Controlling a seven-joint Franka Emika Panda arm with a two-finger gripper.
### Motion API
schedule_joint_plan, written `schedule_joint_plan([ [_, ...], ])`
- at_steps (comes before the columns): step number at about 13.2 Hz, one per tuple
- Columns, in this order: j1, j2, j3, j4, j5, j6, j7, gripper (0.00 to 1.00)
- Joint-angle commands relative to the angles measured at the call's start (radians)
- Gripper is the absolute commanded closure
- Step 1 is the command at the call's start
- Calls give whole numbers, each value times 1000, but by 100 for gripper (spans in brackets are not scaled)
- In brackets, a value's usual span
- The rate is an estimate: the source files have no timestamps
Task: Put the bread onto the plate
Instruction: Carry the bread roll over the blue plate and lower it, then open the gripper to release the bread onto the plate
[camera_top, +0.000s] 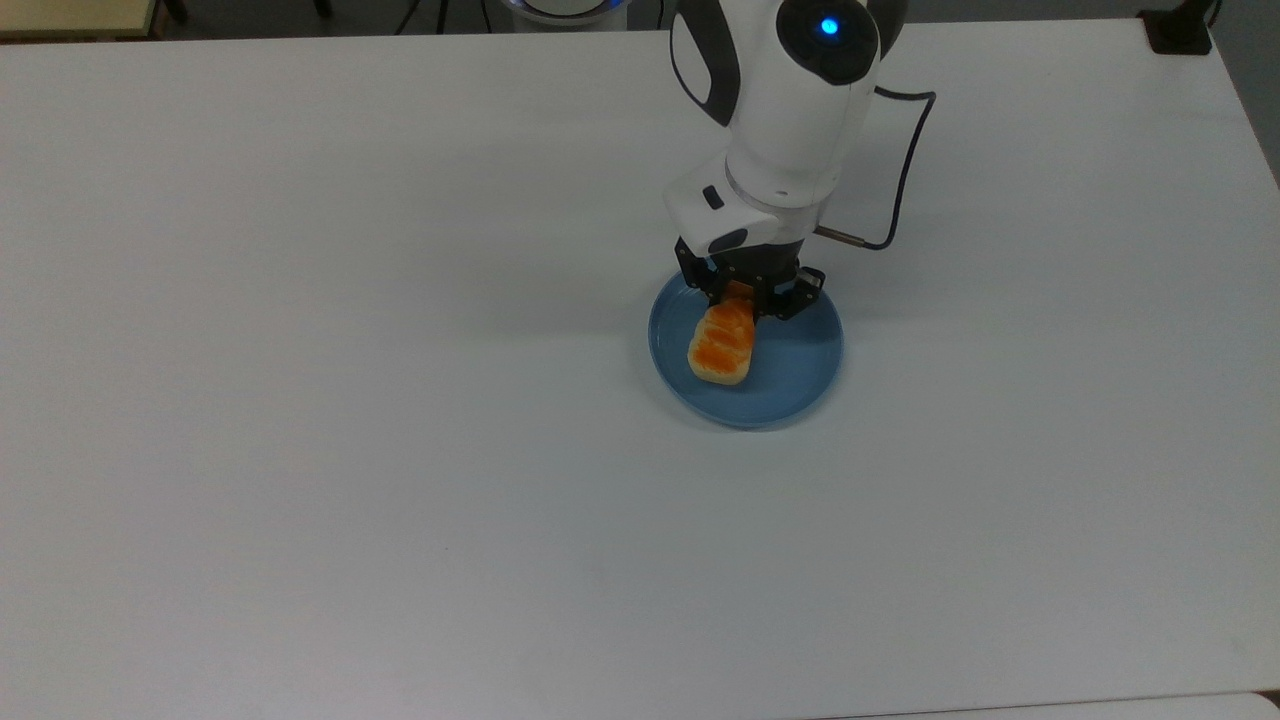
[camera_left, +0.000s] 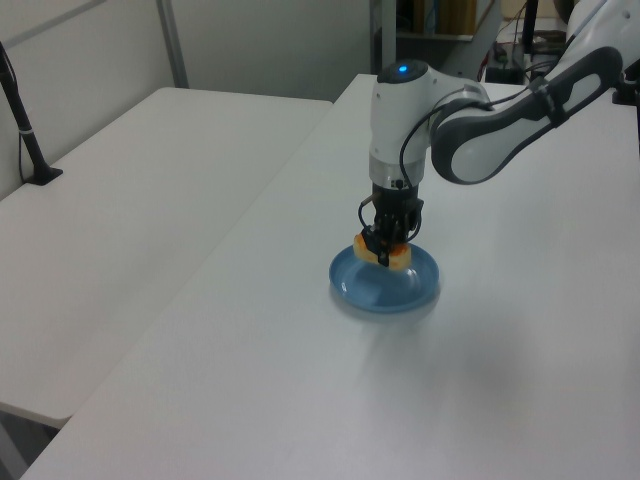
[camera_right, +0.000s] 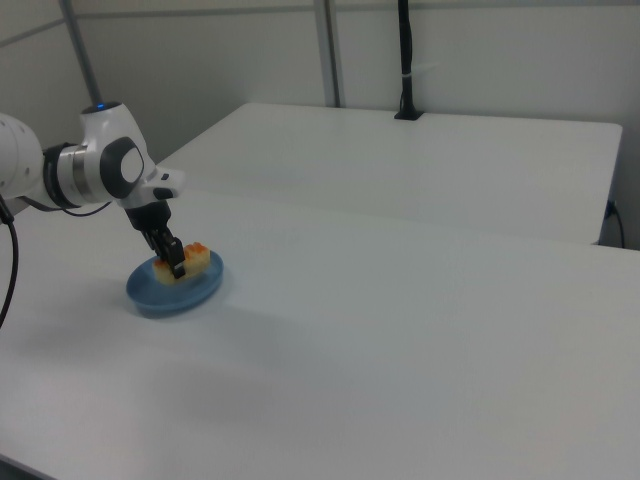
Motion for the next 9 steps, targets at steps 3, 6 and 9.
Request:
schedule_joint_plan([
  [3,12,29,20,14,-55,26,28,0],
  [6,13,35,20,14,-58,26,26,0],
  [9,6,20,20,15,-55,16,26,0],
])
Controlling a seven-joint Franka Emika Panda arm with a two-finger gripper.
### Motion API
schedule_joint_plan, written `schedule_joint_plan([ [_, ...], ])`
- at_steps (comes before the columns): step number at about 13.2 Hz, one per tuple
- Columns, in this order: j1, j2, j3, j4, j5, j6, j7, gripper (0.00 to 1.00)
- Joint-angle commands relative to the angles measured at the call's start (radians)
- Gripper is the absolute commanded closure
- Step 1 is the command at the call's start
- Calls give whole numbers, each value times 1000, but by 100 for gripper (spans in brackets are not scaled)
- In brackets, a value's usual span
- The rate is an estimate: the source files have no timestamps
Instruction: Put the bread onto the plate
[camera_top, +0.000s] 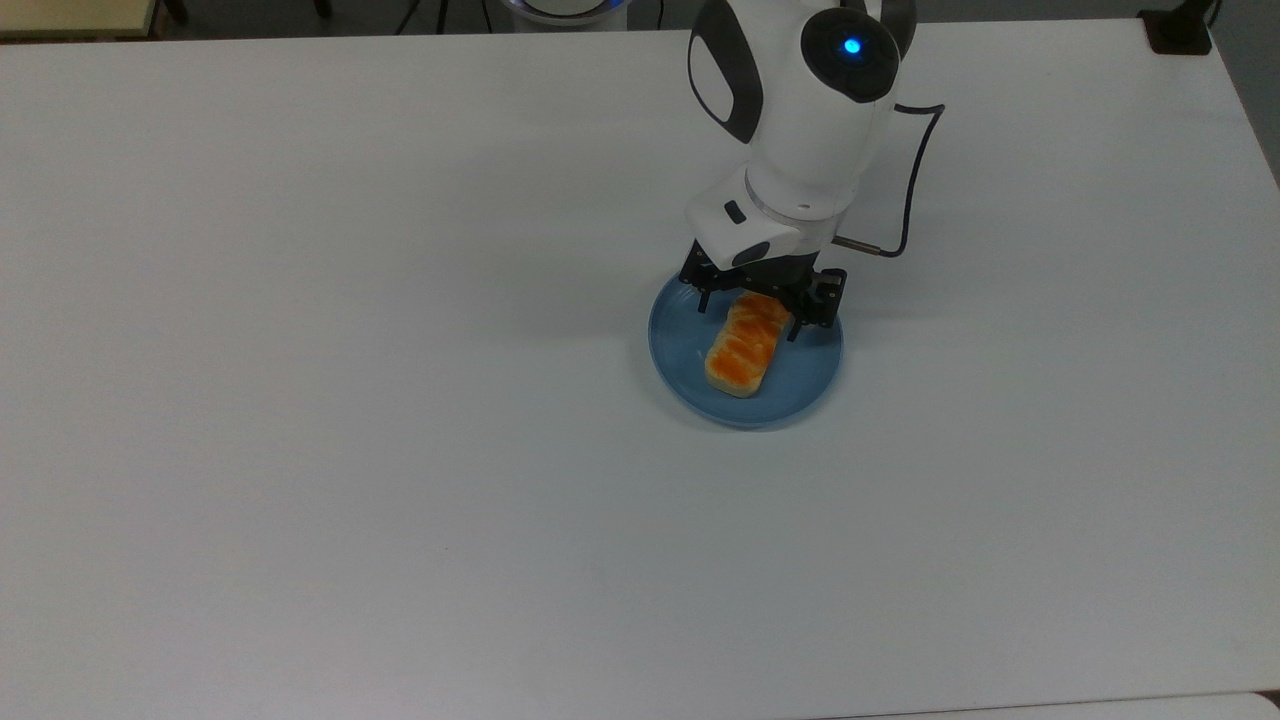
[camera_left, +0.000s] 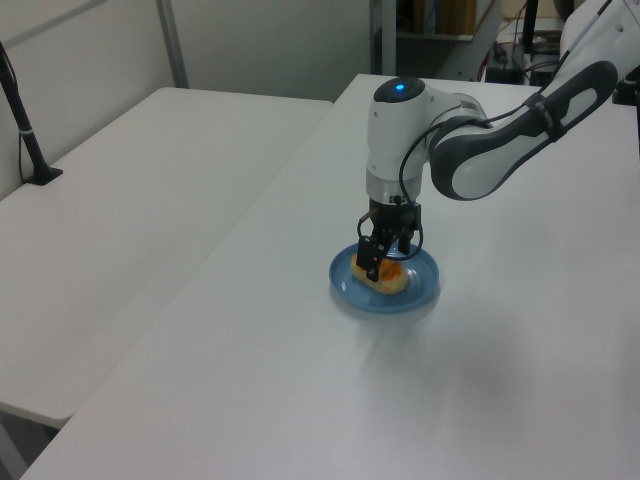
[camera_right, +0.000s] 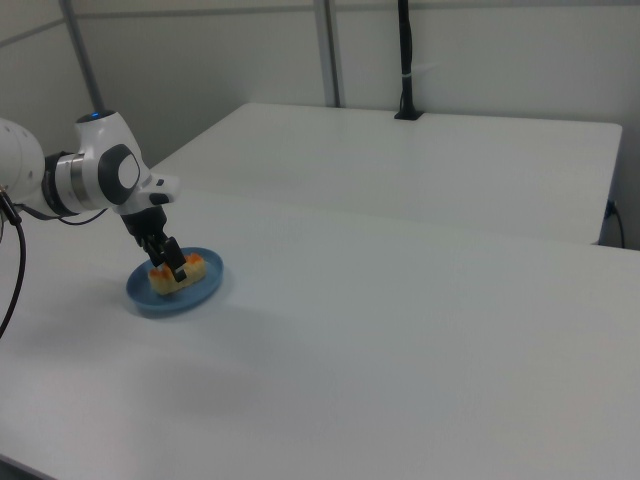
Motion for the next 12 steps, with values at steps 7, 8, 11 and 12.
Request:
schedule_joint_plan([
  [7,-109,-235,2,74,91,-338,-124,0],
  [8,-138,-276,1,76,105,-387,-189,0],
  [11,-245,-367,1,85,122,-522,-406,0],
  [12,-268,-376,1,97,124,-541,-470,0],
])
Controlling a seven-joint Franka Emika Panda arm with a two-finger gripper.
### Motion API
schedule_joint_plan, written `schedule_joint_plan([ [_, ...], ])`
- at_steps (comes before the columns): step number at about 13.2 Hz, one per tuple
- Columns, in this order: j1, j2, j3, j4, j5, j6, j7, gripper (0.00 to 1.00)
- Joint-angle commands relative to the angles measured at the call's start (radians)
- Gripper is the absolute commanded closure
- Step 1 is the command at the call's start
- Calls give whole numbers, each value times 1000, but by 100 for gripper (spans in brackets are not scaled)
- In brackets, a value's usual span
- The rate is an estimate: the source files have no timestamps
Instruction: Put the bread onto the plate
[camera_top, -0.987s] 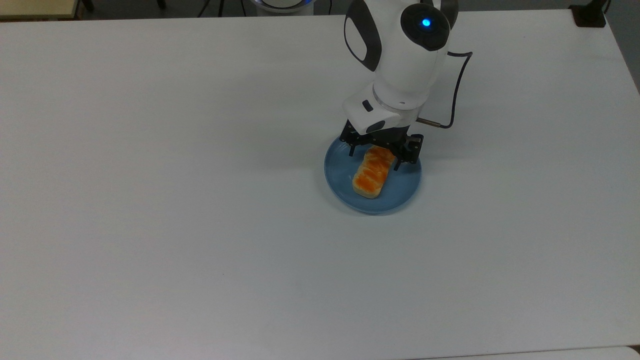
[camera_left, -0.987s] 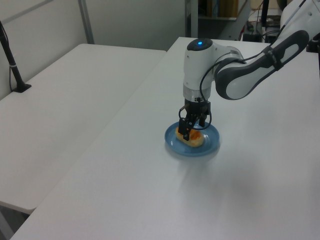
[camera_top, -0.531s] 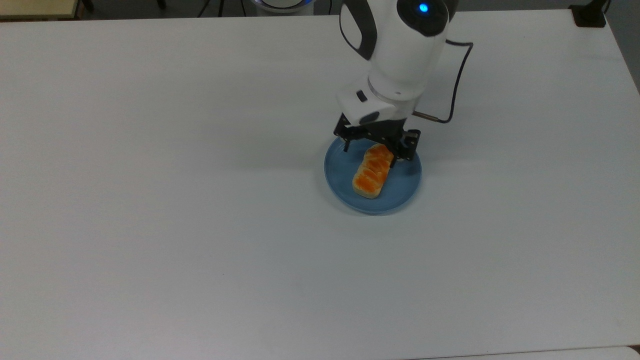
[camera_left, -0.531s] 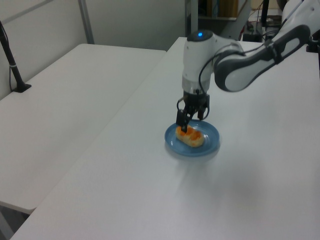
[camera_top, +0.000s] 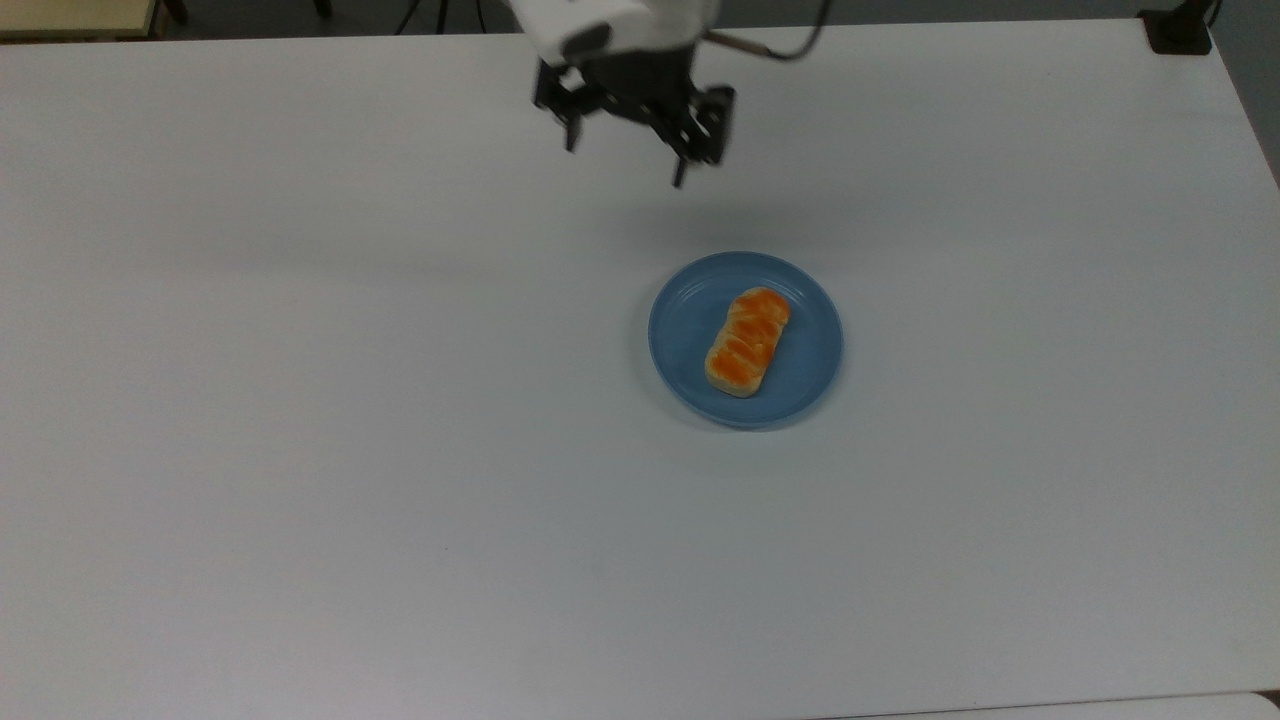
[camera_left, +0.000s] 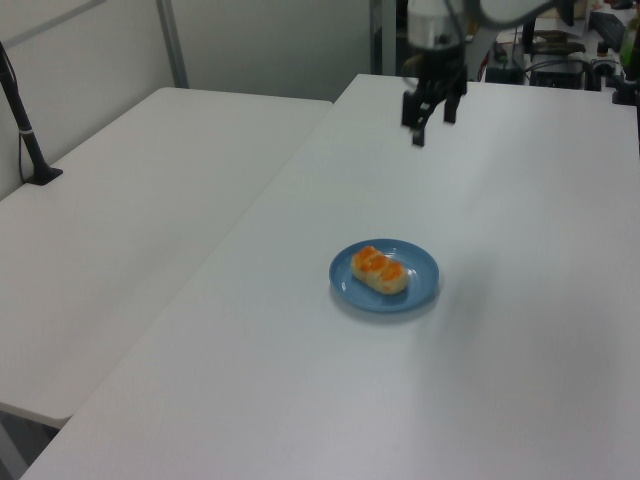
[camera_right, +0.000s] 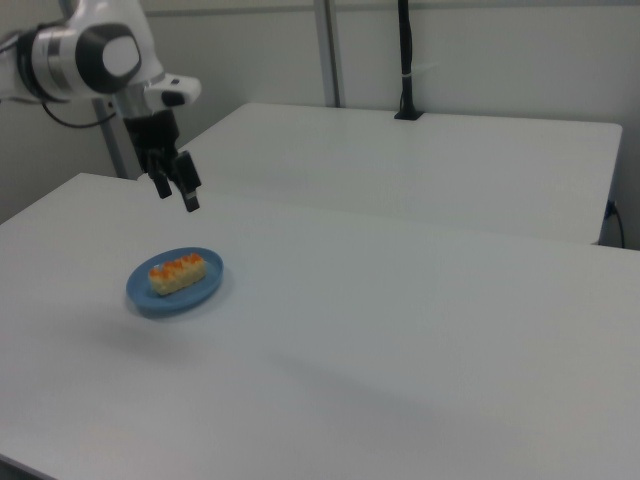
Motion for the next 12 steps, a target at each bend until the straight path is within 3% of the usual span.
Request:
schedule_joint_plan([
  [1,-105,-61,4,8,26,-97,-238,0],
  [5,-195,-117,-22,18,41,-111,-539,0],
  [12,-195,-163,-71,-22,38,-40,-630,0],
])
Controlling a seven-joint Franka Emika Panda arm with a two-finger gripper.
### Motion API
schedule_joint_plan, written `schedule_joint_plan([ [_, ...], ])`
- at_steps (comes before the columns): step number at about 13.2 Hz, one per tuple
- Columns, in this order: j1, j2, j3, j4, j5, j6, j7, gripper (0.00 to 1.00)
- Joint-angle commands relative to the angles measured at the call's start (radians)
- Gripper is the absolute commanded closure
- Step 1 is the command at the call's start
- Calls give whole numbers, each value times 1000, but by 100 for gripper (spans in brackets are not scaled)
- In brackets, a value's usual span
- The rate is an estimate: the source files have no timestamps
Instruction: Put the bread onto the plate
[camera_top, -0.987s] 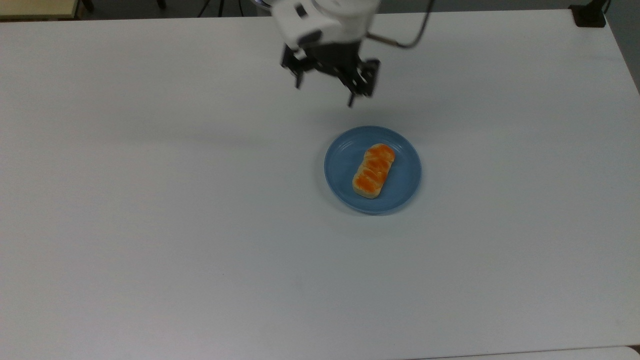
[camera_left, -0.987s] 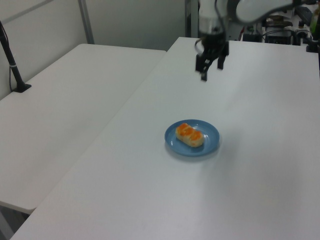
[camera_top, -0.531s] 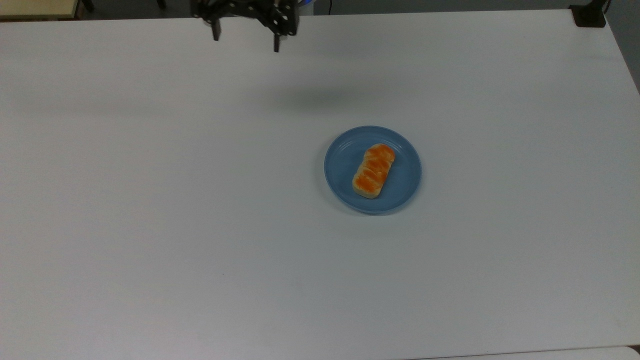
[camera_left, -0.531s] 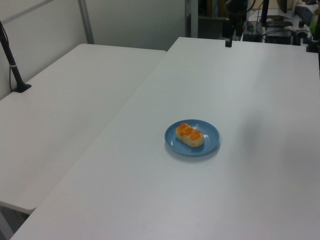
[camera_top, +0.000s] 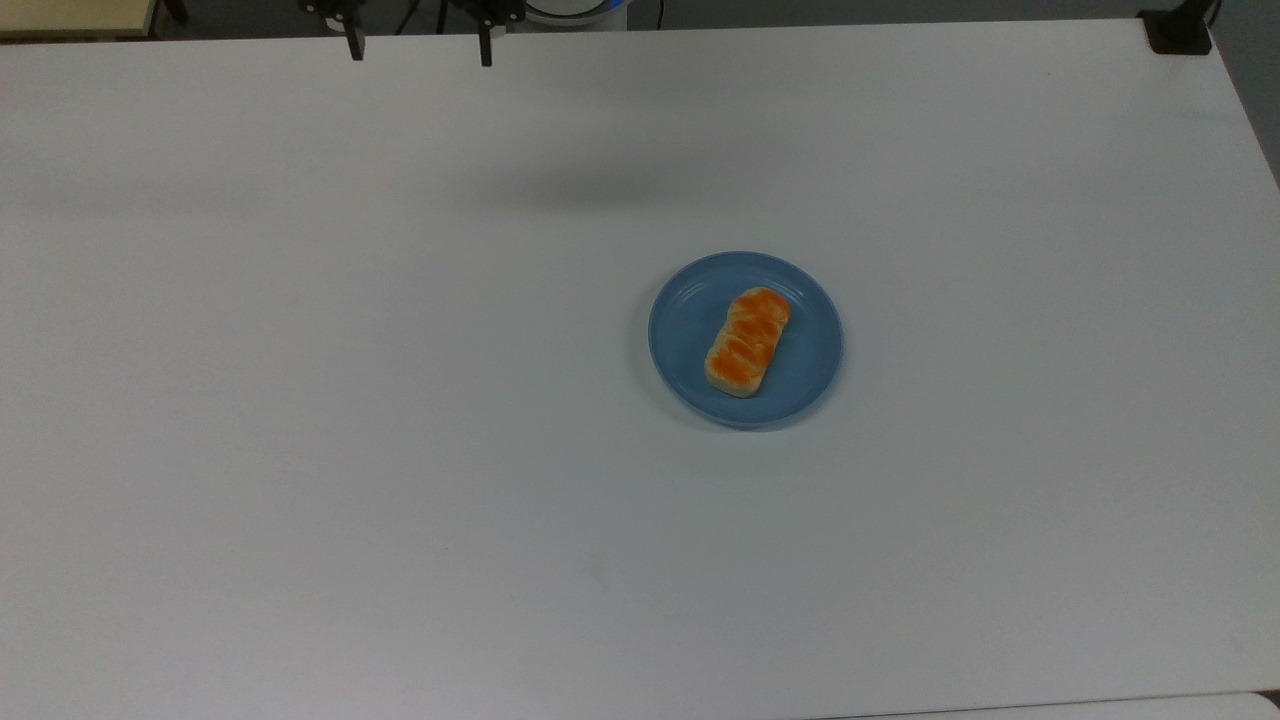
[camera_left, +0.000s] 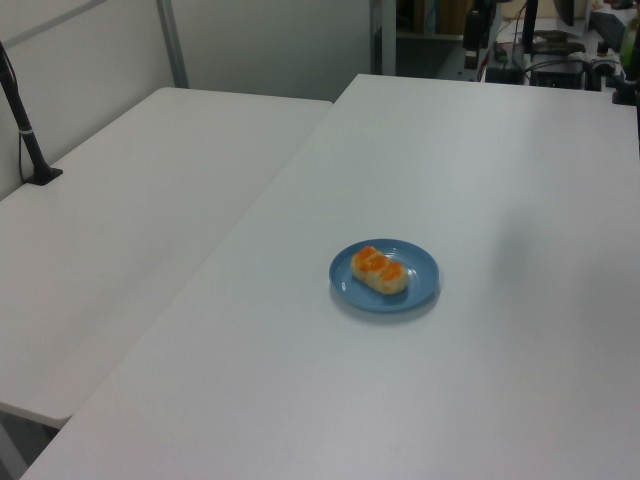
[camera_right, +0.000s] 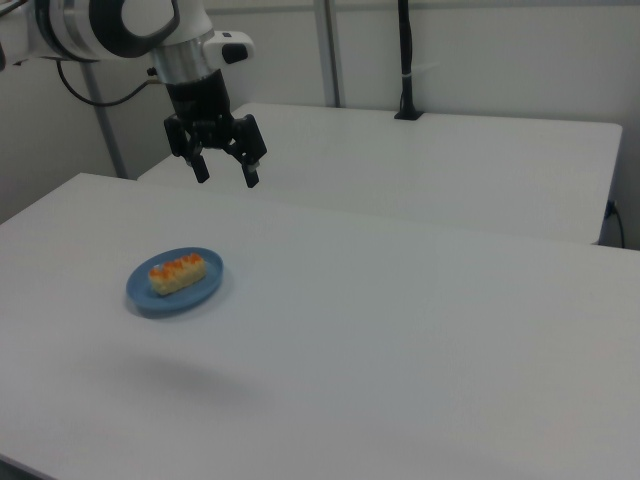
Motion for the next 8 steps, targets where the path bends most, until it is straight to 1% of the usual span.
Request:
schedule_joint_plan([
  [1,17,-44,-46,-39,15,27,-35,0],
  [2,28,-44,-64,-37,17,24,-33,0],
  [4,36,-43,-73,-34,20,9,-26,0],
  [6,37,-43,-95,-34,30,12,-27,0],
  [8,46,-38,-95,-34,46,16,-22,0],
])
